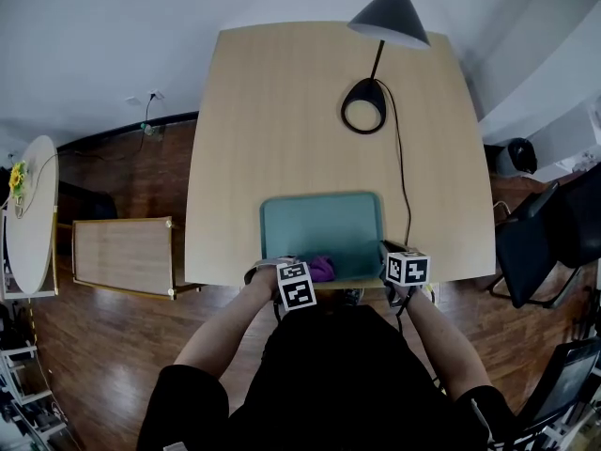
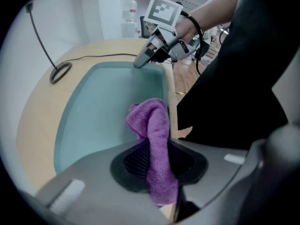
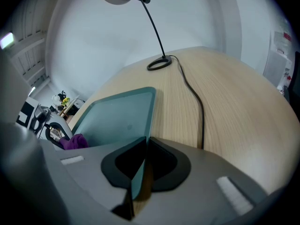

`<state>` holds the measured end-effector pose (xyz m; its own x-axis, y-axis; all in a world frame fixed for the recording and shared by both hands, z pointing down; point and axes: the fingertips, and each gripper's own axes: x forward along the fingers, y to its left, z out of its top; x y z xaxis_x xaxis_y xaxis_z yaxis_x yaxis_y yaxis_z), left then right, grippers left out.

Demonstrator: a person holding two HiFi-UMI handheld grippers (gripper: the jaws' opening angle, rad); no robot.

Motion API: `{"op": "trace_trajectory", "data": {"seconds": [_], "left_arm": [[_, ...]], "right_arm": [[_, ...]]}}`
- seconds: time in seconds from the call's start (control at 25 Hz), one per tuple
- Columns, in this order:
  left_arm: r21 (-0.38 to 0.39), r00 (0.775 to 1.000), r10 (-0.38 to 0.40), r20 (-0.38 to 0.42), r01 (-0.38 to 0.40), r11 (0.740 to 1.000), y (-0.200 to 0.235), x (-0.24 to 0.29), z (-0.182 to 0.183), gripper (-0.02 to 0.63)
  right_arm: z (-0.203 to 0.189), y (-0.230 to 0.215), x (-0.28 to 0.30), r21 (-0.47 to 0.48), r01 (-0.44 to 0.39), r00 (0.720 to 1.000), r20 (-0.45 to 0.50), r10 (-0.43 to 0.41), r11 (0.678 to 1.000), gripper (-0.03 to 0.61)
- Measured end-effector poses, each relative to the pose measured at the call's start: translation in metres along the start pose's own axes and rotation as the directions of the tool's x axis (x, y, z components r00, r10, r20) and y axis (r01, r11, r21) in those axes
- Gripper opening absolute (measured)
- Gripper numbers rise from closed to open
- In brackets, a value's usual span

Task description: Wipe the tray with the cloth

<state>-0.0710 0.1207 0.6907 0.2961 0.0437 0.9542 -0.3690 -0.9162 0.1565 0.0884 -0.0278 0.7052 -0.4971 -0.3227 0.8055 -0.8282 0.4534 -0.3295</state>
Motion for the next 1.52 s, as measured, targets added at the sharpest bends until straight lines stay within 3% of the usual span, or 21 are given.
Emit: {"op": "trace_trajectory", "data": {"seconds": [0.2, 0.36, 0.56, 0.68, 0.8, 0.92, 1.08, 1.32, 1.52], "left_arm": [[-0.040, 0.999, 0.012, 0.030, -0.010, 0.999, 0.021, -0.012, 0.001, 0.110], [-0.052, 0.995, 0.100, 0.022, -0.098, 0.994, 0.066, -0.025, -0.005, 0.110], [0.003, 0.957, 0.287, -0.039, -0.287, 0.958, 0.148, -0.053, -0.021, 0.111], [0.047, 0.932, 0.355, -0.067, -0.353, 0.935, 0.184, -0.062, -0.028, 0.110], [0.140, 0.911, 0.399, -0.103, -0.384, 0.913, 0.201, -0.057, -0.035, 0.111], [0.184, 0.907, 0.409, -0.102, -0.387, 0.904, 0.198, -0.047, -0.039, 0.110], [0.177, 0.917, 0.394, -0.059, -0.378, 0.909, 0.178, -0.039, -0.047, 0.110], [0.067, 0.931, 0.364, -0.017, -0.362, 0.930, 0.153, -0.040, -0.082, 0.110], [-0.009, 0.934, 0.358, 0.013, -0.358, 0.934, 0.109, -0.037, -0.073, 0.110]], "right_arm": [[0.002, 0.001, -0.002, -0.001, -0.004, 1.000, 0.009, 0.004, 1.000, 0.025], [0.001, 0.002, -0.002, 0.006, -0.008, 1.000, 0.011, 0.008, 1.000, 0.025], [0.001, 0.002, -0.004, 0.009, -0.003, 1.000, 0.011, 0.003, 1.000, 0.025], [0.001, 0.002, -0.004, 0.010, 0.002, 1.000, 0.011, -0.002, 1.000, 0.025], [0.001, 0.001, -0.005, 0.011, 0.010, 1.000, 0.010, -0.010, 1.000, 0.025], [0.000, 0.002, -0.005, 0.010, 0.015, 1.000, 0.008, -0.015, 1.000, 0.025], [-0.003, 0.002, -0.004, 0.021, 0.022, 1.000, 0.004, -0.022, 1.000, 0.025], [0.009, 0.024, 0.019, 0.025, 0.016, 1.000, 0.009, -0.017, 1.000, 0.025], [0.012, 0.024, 0.007, 0.022, 0.009, 1.000, 0.006, -0.009, 1.000, 0.025]]}}
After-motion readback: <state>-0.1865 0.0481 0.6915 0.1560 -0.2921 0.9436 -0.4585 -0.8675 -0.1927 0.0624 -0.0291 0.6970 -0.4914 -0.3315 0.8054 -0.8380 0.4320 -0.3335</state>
